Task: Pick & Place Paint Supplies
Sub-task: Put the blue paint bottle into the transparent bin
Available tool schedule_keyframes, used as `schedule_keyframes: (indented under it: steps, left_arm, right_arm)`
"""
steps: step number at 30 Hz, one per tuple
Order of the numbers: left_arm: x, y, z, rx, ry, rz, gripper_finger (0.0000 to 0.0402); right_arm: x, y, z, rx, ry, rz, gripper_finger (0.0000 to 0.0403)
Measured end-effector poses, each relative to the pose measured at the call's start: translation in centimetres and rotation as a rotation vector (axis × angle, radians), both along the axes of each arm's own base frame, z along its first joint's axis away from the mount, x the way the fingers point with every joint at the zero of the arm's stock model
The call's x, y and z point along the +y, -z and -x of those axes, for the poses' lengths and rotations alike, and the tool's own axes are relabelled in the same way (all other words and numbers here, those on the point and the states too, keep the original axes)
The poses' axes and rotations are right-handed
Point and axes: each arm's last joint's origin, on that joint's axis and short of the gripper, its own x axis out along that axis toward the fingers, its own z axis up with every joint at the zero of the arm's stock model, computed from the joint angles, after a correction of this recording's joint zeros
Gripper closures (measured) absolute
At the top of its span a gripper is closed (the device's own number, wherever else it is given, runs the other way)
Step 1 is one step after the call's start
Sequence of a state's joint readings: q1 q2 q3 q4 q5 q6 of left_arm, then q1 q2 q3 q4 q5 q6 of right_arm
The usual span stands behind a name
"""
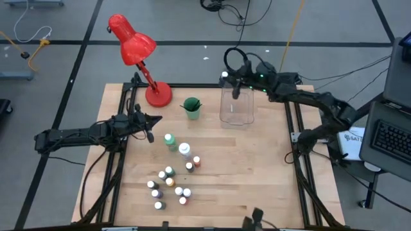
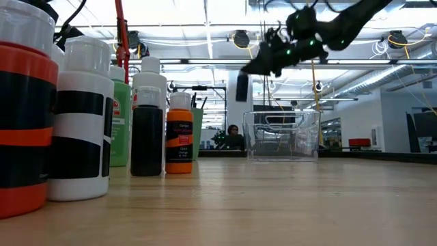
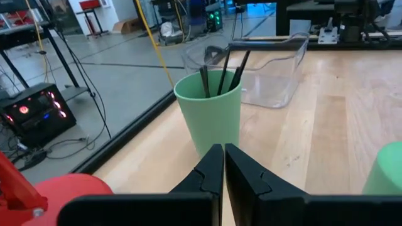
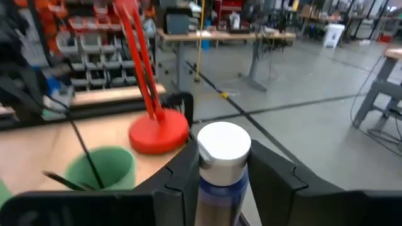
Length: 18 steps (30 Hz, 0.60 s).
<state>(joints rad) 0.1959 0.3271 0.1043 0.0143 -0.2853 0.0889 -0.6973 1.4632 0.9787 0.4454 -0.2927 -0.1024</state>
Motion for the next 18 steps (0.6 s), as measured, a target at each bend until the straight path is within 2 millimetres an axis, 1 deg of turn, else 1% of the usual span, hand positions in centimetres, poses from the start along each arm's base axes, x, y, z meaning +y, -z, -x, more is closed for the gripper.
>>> schedule_keyframes:
  steps: [3,6,9,11,14,18]
  left_arm:
    - [0.0,0.0,0.0,-0.002,-0.001,0.004,0.0382]
    - [0.0,0.0,0.0,0.011,0.005,-0.021,0.0382]
    - [0.0,0.0,0.0,0.031,0.014,-0.062,0.0382]
    - [0.0,-0.1,0.0,0.032,0.018,-0.087,0.0382]
    - [0.0,-0.4,-0.1,0.014,0.021,-0.115,0.0382]
    - [0.0,-0.7,-0.1,0.0,0.024,-0.145,0.0382]
  right_arm:
    - [-1.2,1.4,0.0,0.044,0.014,-0.003,0.03]
    - [-1.7,1.9,0.3,0.056,-0.036,-0.039,0.03]
    - [-1.5,1.7,0.5,0.049,-0.073,-0.057,0.03]
    - [-1.3,1.8,0.7,0.079,-0.067,-0.084,0.03]
    - [-1.2,2.7,0.8,0.14,-0.052,-0.135,0.03]
    - [-0.9,4.2,1.3,0.184,-0.047,-0.135,0.0297]
